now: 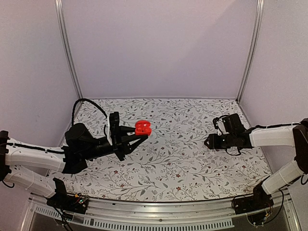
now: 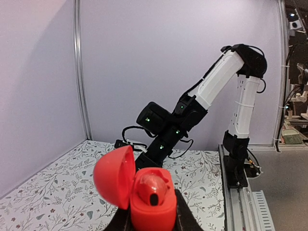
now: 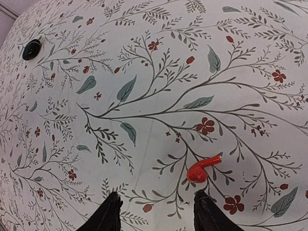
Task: Insert the wireless bluetooth earbuds into the charging case
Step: Adjust the right earbud at the center of the board.
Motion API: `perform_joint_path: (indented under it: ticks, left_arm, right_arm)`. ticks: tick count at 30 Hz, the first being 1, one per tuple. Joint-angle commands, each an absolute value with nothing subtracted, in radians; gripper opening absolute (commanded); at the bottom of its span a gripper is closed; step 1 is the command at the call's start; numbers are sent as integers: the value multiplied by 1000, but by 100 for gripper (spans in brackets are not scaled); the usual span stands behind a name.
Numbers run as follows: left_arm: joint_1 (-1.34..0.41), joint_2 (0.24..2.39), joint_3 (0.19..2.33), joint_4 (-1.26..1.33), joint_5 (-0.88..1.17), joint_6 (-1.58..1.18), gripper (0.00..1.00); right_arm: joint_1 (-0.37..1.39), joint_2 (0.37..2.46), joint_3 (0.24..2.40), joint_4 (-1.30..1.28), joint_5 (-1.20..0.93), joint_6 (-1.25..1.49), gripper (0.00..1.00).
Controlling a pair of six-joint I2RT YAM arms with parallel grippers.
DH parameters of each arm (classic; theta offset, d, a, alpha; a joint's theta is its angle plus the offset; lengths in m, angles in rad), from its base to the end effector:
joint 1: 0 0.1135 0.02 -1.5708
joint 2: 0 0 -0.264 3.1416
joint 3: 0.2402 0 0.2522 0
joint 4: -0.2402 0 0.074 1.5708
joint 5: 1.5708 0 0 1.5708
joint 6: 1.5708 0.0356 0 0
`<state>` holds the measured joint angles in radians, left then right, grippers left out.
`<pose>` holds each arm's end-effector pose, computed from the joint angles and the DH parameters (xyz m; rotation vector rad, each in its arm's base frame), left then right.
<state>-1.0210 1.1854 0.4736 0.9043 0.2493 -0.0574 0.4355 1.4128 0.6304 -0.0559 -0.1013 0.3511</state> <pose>0.1241 -0.2194 0.2643 0.8690 1.1850 -1.0616 0.2412 0.1162 0.1627 -0.1516 2.4561 0.4768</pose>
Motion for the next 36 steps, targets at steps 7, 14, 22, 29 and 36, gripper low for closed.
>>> perform_joint_path:
  ticks: [7,14,22,29,36]
  left_arm:
    - [-1022,1162,459,906,241,-57,0]
    - [-1022,1157,450,908,232,-52,0]
    - [-1020,1151,451,899,227,-51,0]
    - [-1015,1136,444,885,223,-52,0]
    - [-1011,1135,441,890,223,-52,0]
  right_arm:
    - [423,1564,653,15,-46,327,50]
    - [422,1610,671,52,-135,315,47]
    - [422,1707,804,20,-186,260,46]
    - [422,1694,899,-44,-281,180,42]
    - [419,1666,964,-189,-148,123,39]
